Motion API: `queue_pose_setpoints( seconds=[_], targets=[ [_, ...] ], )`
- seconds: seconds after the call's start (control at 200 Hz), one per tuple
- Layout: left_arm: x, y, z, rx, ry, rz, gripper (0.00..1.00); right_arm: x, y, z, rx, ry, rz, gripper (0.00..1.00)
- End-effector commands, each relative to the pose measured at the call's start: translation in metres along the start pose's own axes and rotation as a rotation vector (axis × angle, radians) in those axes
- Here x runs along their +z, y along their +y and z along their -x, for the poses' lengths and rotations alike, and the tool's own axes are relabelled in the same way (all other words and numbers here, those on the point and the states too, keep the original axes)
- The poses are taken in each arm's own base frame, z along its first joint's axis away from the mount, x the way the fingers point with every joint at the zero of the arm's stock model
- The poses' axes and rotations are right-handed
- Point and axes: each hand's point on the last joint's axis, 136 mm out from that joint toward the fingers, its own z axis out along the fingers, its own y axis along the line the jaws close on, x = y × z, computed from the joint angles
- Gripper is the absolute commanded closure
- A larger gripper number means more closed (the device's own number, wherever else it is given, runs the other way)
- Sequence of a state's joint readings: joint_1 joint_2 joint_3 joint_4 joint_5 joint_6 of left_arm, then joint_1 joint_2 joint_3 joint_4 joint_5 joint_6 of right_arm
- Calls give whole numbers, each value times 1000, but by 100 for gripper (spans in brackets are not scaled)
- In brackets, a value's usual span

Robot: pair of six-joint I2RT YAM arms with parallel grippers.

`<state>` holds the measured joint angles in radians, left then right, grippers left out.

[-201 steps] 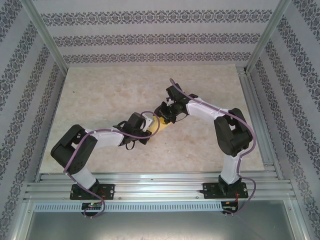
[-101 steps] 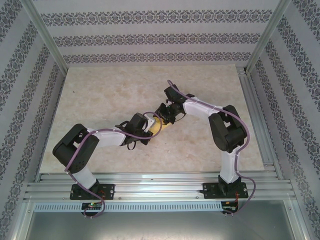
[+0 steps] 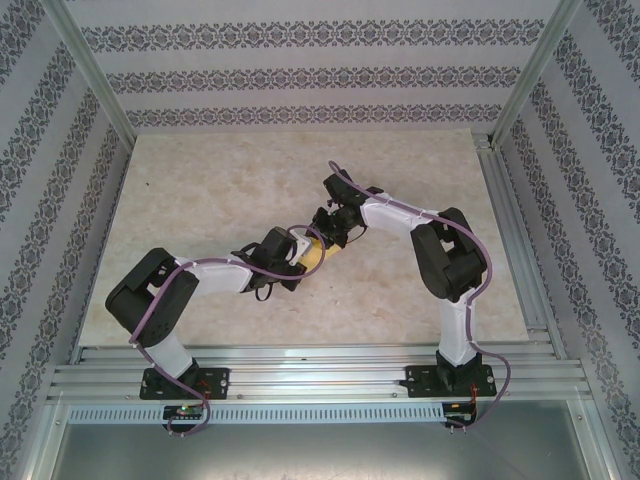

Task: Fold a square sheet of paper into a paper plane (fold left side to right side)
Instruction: Fourth fold the wing at the center of the table.

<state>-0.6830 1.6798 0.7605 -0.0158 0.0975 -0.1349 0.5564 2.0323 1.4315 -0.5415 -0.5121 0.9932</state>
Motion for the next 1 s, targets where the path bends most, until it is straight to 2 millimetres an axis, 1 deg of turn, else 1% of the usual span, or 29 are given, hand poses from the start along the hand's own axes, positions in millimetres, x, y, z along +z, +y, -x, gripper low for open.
queue_pose_setpoints(
  seconds=[0.0, 0.08, 0.205, 0.275, 0.495, 0.605, 0.645, 0.689, 0.719, 0.799, 0.854, 0.919, 0.994],
  targets=[
    [2, -3, 4, 34, 5, 8, 95, 1, 4, 1, -30, -10, -13, 86],
    [2, -3, 3, 36, 7, 11, 95, 0, 4, 1, -33, -11, -14, 89],
    [0, -2, 3, 34, 4, 12, 93, -1, 3, 3, -44, -13, -17, 97],
    [-1, -3, 4, 32, 1, 11, 90, -1, 3, 3, -50, -10, -21, 98],
    [-4, -4, 3, 32, -3, 5, 90, -3, 1, 5, -76, -14, -33, 100],
    [-6, -8, 5, 27, -20, -19, 89, -5, 0, 6, -85, -17, -33, 100],
    [-9, -11, 7, 25, -34, -34, 83, -6, 0, 7, -91, -20, -34, 100],
    [-12, -14, 9, 22, -48, -52, 69, -7, 0, 7, -97, -22, -34, 100],
    [-15, -17, 12, 20, -62, -67, 62, -8, 0, 7, -100, -21, -34, 100],
    [-27, -21, 21, 10, -110, -92, 51, -9, 0, 9, -115, -23, -33, 100],
    [-37, -21, 26, -5, -138, -99, 43, -8, 3, 8, -133, -18, -20, 100],
    [-48, -20, 32, -32, -171, -120, 37, -8, 4, 8, -147, -13, -19, 100],
    [-57, -14, 38, -79, -196, -136, 37, -7, 5, 8, -164, -10, -17, 100]
  ],
)
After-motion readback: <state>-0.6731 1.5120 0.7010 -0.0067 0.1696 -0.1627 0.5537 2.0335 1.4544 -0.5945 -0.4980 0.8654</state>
